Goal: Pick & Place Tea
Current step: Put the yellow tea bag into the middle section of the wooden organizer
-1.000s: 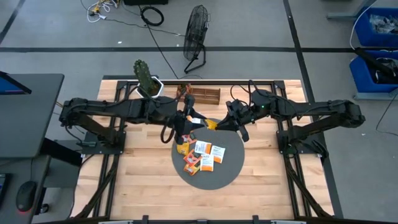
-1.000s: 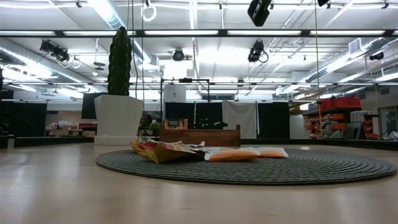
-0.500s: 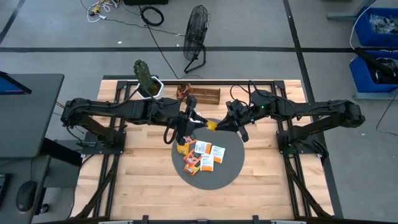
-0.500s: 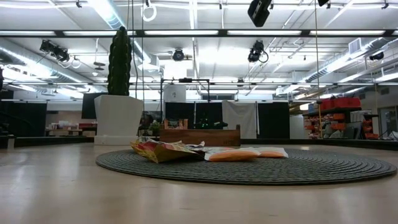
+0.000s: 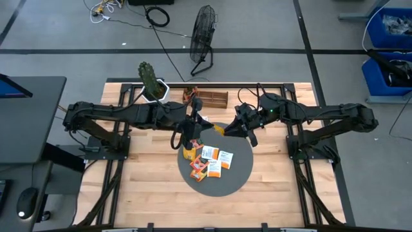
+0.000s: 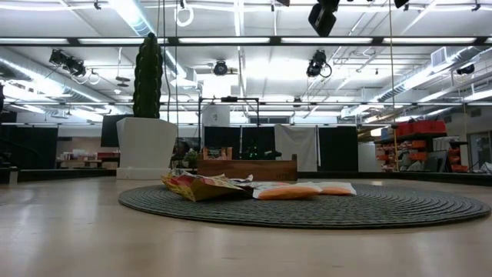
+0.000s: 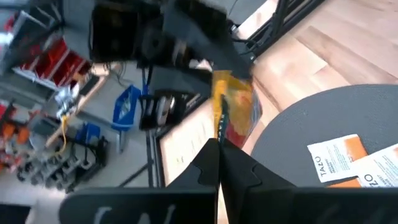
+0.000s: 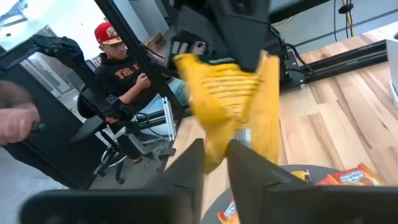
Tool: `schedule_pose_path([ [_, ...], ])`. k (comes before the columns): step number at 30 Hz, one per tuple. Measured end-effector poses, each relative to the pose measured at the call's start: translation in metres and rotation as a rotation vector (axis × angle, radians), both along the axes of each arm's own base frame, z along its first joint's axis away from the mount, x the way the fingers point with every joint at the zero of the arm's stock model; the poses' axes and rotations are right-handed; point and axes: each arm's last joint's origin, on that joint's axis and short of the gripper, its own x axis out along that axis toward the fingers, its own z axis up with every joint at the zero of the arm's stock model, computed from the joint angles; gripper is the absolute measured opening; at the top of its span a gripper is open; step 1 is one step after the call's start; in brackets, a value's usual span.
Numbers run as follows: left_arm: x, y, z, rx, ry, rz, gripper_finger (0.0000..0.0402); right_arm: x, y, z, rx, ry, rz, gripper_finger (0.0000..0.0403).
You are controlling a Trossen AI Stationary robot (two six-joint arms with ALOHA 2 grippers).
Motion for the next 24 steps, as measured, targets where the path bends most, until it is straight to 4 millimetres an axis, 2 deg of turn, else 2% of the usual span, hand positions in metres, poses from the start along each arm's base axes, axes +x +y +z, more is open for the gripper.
schedule_pose_path([
  [5, -0.002, 0.008, -0.004, -0.185, 0.010, 0.147, 0.0003, -0.010, 0.001, 0.007, -0.011, -0.010, -0.004, 0.0163],
  [9, -0.004, 0.023, -0.009, -0.220, 0.050, 0.222, 0.0003, -0.022, 0.004, 0.008, -0.016, 0.046, -0.088, 0.0180],
  [13, -0.003, 0.041, -0.009, -0.222, 0.055, 0.274, 0.0003, -0.028, 0.012, 0.010, -0.047, 0.055, -0.106, 0.0142],
  [18, 0.007, 0.070, -0.005, -0.248, 0.147, 0.369, 0.0002, -0.030, 0.020, 0.006, -0.113, 0.083, -0.112, 0.0026],
  [19, 0.011, 0.076, -0.006, -0.255, 0.181, 0.386, 0.0002, -0.030, 0.021, 0.005, -0.131, 0.088, -0.128, 0.0013],
  [24, 0.034, 0.112, -0.014, -0.268, 0.343, 0.485, 0.0002, -0.031, 0.021, 0.002, -0.168, 0.119, -0.218, 0.0016],
])
